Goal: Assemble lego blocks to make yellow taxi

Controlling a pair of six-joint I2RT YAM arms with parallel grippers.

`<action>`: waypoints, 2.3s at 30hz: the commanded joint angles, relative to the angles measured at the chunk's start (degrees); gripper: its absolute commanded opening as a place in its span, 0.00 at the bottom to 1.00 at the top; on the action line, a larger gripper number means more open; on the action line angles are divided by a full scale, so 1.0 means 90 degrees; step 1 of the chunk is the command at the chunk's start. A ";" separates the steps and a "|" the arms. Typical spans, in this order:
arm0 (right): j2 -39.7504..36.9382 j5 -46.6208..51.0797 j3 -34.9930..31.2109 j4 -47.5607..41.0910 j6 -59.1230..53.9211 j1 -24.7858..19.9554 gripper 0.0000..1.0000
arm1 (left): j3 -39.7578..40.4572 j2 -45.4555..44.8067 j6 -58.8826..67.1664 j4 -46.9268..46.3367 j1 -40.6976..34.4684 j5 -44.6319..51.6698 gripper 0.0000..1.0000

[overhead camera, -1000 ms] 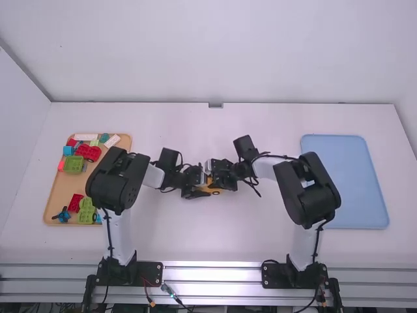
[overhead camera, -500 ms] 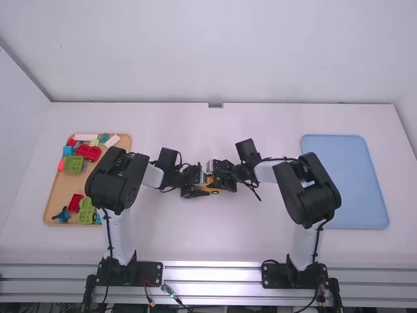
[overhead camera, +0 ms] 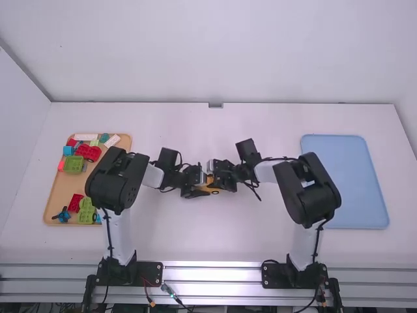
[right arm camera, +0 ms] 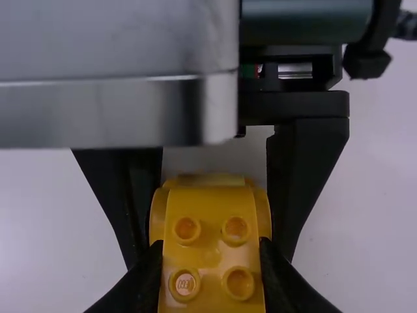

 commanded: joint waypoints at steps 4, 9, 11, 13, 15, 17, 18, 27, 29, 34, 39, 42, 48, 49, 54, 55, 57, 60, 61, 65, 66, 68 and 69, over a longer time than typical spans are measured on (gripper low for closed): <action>0.0328 0.0032 -0.0066 -0.0073 0.0158 -0.0163 0.22 | 0.0000 0.0117 0.0114 -0.0024 -0.0177 0.0141 0.38; 0.0325 -0.0129 0.0015 -0.0155 0.0160 -0.0291 0.26 | 0.0000 0.0117 0.0117 -0.0024 -0.0216 0.0138 0.38; 0.0325 -0.0143 0.0083 -0.0262 0.0131 -0.0287 0.28 | 0.0000 0.0117 0.0119 -0.0024 -0.0216 0.0138 0.38; 0.0325 -0.0112 0.0134 -0.0313 0.0168 -0.0260 0.32 | 0.0000 0.0117 0.0117 -0.0024 -0.0216 0.0138 0.38; 0.0325 0.0010 0.0134 -0.0291 0.0202 -0.0272 0.36 | 0.0000 0.0117 0.0119 -0.0024 -0.0216 0.0138 0.38; 0.0325 -0.0005 0.0131 -0.0294 0.0187 -0.0272 0.39 | 0.0000 0.0117 0.0117 -0.0024 -0.0216 0.0138 0.38; 0.0325 0.0005 0.0131 -0.0294 0.0187 -0.0274 0.40 | 0.0000 0.0117 0.0119 -0.0024 -0.0216 0.0138 0.38; 0.0325 0.0301 0.0131 -0.0430 -0.0017 -0.0148 0.37 | 0.0000 0.0117 0.0114 -0.0024 -0.0175 0.0138 0.37; 0.0325 0.0340 0.0131 -0.0410 -0.0027 -0.0104 0.41 | 0.0000 0.0117 0.0114 -0.0022 -0.0209 0.0138 0.37; 0.0257 0.0308 0.0131 -0.0386 -0.0010 -0.0097 0.47 | 0.0000 0.0117 0.0073 -0.0032 -0.0216 -0.0032 0.37; 0.0097 0.0146 0.0131 -0.0386 -0.0036 -0.0119 0.50 | 0.0000 0.0117 0.0073 -0.0027 -0.0216 -0.0005 0.37; -0.0090 0.0168 0.0131 -0.0413 -0.0066 -0.0112 0.55 | 0.0000 0.0117 0.0073 -0.0027 -0.0216 -0.0005 0.37; -0.0345 0.0141 0.0131 -0.0408 -0.0155 -0.0153 0.66 | 0.0000 0.0117 0.0070 -0.0027 -0.0216 -0.0002 0.38; -0.0396 0.0107 0.0131 -0.0423 -0.0151 -0.0197 0.67 | 0.0000 0.0117 0.0073 -0.0027 -0.0216 -0.0005 0.38; -0.0610 -0.0374 0.0131 -0.0432 -0.0155 -0.0367 0.78 | 0.0000 0.0117 0.0070 -0.0027 -0.0216 -0.0005 0.43; -0.0661 -0.0461 0.0131 -0.0435 -0.0155 -0.0425 0.80 | 0.0000 0.0117 0.0070 -0.0027 -0.0216 -0.0002 0.46; -0.0716 -0.0580 0.0131 -0.0457 -0.0155 -0.0561 0.83 | 0.0000 0.0117 0.0070 -0.0027 -0.0216 -0.0005 0.52; -0.0738 -0.0736 0.0131 -0.0602 -0.0189 -0.0721 0.86 | 0.0000 0.0117 -0.0039 -0.0019 -0.0216 -0.0007 0.82; -0.0738 -0.0746 0.0131 -0.0675 -0.0243 -0.0758 0.91 | 0.0000 0.0114 -0.0165 0.0027 -0.0216 -0.0017 0.92; -0.0736 -0.0884 0.0129 -0.1392 -0.0916 -0.0933 0.99 | 0.0000 0.0114 -0.0719 0.0253 -0.0216 -0.0029 0.99; -0.0736 -0.0911 0.0117 -0.1571 -0.1083 -0.0962 0.99 | 0.0000 0.0112 -0.0724 0.0294 -0.0214 -0.0036 0.99; -0.0731 -0.0845 -0.0022 -0.1443 -0.1044 -0.0986 0.99 | 0.0000 0.0005 -0.0775 0.0192 -0.0216 -0.0321 0.99; -0.0731 -0.0845 -0.0041 -0.1406 -0.1013 -0.0986 0.99 | 0.0000 -0.0010 -0.0775 0.0170 -0.0216 -0.0350 0.99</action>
